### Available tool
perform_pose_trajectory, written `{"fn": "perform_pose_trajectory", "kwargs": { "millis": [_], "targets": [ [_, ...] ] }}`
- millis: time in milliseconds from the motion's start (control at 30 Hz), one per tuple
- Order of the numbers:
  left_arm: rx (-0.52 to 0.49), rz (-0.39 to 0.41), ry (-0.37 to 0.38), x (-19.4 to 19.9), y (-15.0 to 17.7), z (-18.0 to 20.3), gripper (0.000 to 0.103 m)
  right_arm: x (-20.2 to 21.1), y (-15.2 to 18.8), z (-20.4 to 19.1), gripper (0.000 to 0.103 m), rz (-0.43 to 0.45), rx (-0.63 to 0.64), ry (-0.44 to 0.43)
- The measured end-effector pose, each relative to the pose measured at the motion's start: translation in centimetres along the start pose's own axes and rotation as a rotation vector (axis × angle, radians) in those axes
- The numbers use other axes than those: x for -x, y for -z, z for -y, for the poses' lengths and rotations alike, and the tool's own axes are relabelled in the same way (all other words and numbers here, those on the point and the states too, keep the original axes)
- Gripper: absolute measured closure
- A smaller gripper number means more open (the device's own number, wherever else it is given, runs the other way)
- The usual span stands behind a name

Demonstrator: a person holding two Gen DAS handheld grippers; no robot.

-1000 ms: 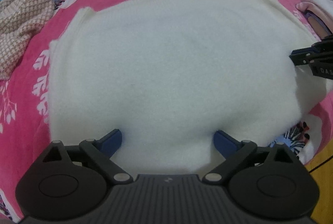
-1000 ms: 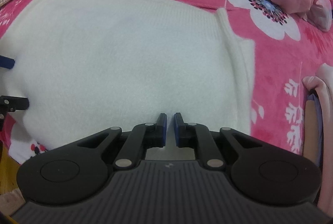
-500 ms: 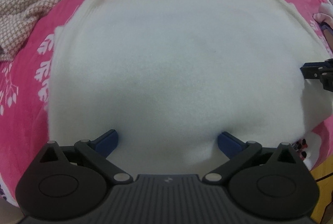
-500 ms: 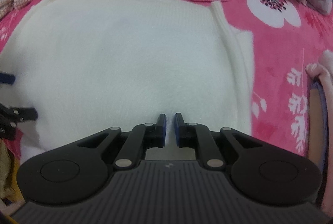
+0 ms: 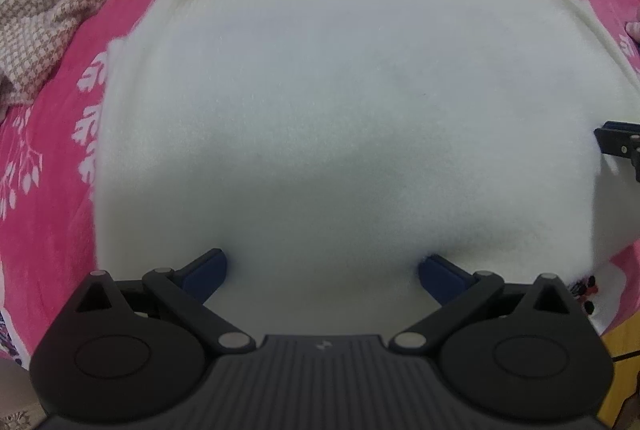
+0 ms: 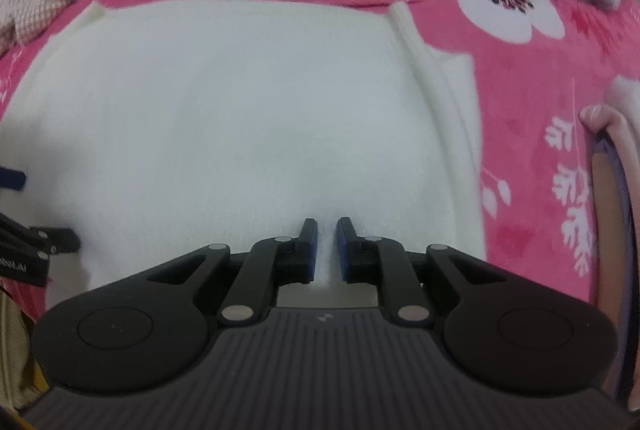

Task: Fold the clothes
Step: 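Press the folded fleece flat with both open grippers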

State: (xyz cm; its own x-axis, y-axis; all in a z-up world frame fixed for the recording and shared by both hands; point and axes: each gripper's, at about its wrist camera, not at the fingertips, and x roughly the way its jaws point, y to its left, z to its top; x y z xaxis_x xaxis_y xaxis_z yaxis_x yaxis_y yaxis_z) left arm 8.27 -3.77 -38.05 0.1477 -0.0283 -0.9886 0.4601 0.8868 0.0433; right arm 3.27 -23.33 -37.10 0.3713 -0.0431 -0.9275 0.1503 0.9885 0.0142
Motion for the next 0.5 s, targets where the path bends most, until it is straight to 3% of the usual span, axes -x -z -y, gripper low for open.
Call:
{"fn": "perform_pose_trajectory", "kwargs": {
  "millis": [500],
  "targets": [
    [0.014,-0.013,0.0,0.52,0.49,0.45,0.0,-0.13,-0.31,0.51,0.092,-0.011,-0.007,-0.016]
  ]
}}
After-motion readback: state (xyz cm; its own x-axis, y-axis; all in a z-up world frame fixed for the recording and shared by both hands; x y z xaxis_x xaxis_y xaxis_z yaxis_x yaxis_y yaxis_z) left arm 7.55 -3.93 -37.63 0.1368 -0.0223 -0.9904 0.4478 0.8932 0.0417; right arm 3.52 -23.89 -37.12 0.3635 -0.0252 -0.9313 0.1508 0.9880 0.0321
